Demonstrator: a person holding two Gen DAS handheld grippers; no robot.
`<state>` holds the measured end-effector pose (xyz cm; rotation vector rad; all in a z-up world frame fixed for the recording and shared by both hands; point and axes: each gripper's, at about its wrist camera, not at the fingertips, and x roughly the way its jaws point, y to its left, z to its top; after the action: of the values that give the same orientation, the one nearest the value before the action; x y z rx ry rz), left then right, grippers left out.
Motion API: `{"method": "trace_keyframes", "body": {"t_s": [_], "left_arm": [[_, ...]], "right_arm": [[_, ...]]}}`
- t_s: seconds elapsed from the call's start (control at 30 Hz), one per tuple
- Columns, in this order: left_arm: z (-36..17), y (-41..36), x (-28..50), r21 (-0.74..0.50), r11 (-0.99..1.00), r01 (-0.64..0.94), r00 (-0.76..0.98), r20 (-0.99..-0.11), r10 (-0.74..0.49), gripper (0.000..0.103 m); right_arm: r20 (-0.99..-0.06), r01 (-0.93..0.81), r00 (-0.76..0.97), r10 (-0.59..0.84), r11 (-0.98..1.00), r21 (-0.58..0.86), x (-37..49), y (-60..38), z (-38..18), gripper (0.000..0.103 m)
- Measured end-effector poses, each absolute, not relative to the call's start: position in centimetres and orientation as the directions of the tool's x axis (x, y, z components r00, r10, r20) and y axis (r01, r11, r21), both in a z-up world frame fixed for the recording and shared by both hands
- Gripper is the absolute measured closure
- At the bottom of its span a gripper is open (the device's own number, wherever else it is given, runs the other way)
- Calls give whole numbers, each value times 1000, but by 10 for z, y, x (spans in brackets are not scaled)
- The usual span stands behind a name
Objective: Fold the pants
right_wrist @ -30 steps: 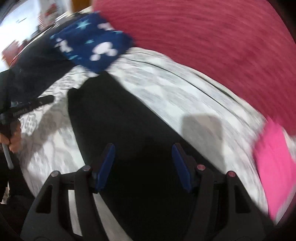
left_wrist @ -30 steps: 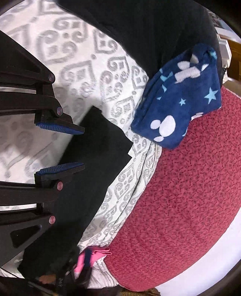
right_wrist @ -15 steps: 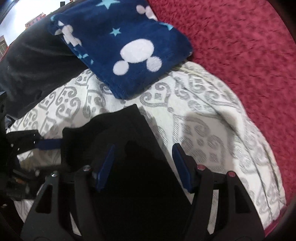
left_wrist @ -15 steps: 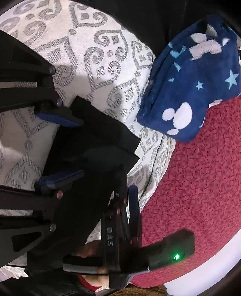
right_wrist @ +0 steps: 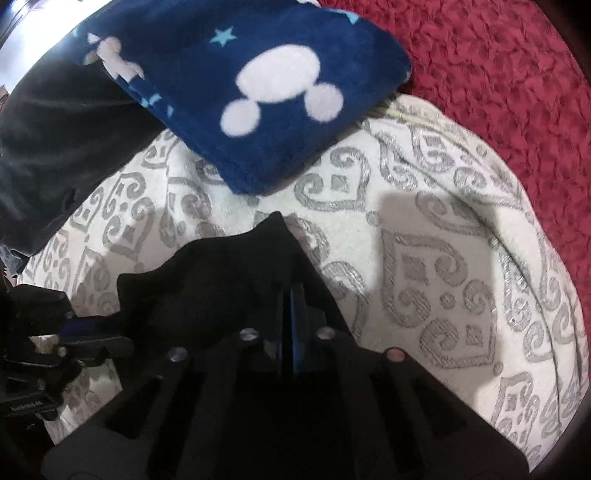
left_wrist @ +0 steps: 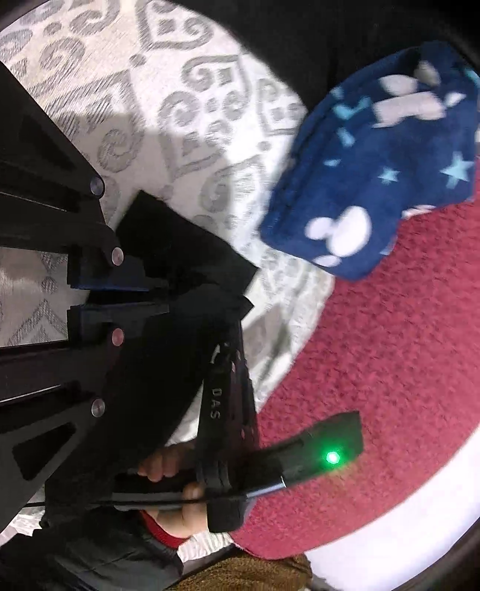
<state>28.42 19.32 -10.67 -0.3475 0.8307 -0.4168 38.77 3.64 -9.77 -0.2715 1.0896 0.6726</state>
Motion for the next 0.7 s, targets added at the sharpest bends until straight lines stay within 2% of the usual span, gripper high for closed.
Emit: {"method": "trace_keyframes", "body": {"t_s": [0.13, 0.27, 0.37, 0.57, 0.63, 0.67, 0.7], "left_arm": [[-93, 196, 278, -408, 885, 224, 672, -593, -444, 101], [-96, 206, 286, -424, 891, 166, 679, -606, -415, 101], [-107, 206, 295, -415, 901, 124, 637, -663, -393, 101], [-117, 212, 300, -432, 898, 90, 602, -694, -394, 99], [-118, 212, 299, -429, 900, 79, 598, -702, -387, 97], [-117, 213, 298, -420, 905, 68, 601, -707, -373, 94], [-115, 215, 295, -412, 909, 59, 609, -707, -360, 90]], "right_arm": [[-832, -615, 353, 429, 776, 139, 385, 33, -72, 99], [-811, -629, 376, 449, 766, 133, 390, 42, -54, 99], [-836, -637, 350, 422, 762, 118, 400, 55, -63, 99], [-886, -653, 329, 327, 757, 37, 411, 70, -102, 98], [-882, -642, 346, 320, 766, 26, 412, 69, -101, 88], [-880, -631, 356, 315, 775, 22, 412, 67, -99, 71], [-879, -618, 369, 301, 786, 9, 411, 65, -97, 60]]}}
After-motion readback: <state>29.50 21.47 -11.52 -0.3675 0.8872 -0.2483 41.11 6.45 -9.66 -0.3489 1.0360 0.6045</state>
